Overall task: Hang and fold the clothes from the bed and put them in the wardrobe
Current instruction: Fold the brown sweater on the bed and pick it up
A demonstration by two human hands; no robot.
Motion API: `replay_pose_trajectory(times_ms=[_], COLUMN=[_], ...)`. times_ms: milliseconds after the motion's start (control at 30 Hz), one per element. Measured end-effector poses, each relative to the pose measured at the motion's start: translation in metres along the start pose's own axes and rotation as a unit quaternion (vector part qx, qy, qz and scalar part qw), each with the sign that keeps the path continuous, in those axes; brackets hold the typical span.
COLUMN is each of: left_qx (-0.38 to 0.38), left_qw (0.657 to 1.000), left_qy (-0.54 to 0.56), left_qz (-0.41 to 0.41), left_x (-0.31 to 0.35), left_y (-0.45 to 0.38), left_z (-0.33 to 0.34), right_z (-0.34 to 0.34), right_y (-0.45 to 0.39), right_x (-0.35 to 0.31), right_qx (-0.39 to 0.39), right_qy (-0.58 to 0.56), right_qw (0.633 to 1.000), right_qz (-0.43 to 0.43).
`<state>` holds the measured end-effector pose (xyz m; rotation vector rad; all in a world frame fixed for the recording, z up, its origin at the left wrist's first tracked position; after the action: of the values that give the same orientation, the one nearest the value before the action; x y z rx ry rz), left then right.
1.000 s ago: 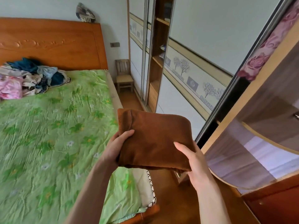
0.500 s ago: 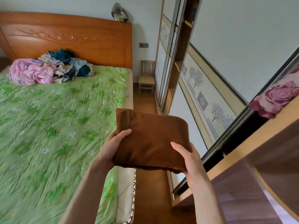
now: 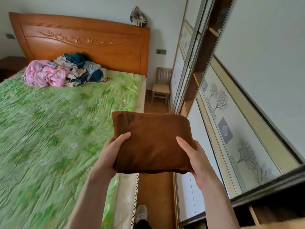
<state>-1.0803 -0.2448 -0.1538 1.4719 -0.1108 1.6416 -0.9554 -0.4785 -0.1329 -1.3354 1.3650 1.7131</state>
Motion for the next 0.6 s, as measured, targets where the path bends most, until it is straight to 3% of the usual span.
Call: replay_pose_trajectory(times_ms=[600], left_qx=[-0.023], left_qw=[1.0], left_qy=[-0.006], left_qz=[-0.004], left_x=[0.134], left_y=[-0.265], left_z=[0.1], right_z=[0.066], right_y=[-0.278], right_x=[-0.1], right_qx=[0.023], right_qy=[-0.015], right_qw=[0.998], right_qz=[0.061])
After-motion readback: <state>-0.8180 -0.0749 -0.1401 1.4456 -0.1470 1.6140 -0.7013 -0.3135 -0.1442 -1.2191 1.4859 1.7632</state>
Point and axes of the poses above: each hand's wrist, its own y-axis away from the middle knuckle, its own z-axis out of the palm, x = y × z, the point moved 4 cm from there along -y, towards the middle knuckle, and after that the axes turned 4 degrees about x, right-handed, at the moved point
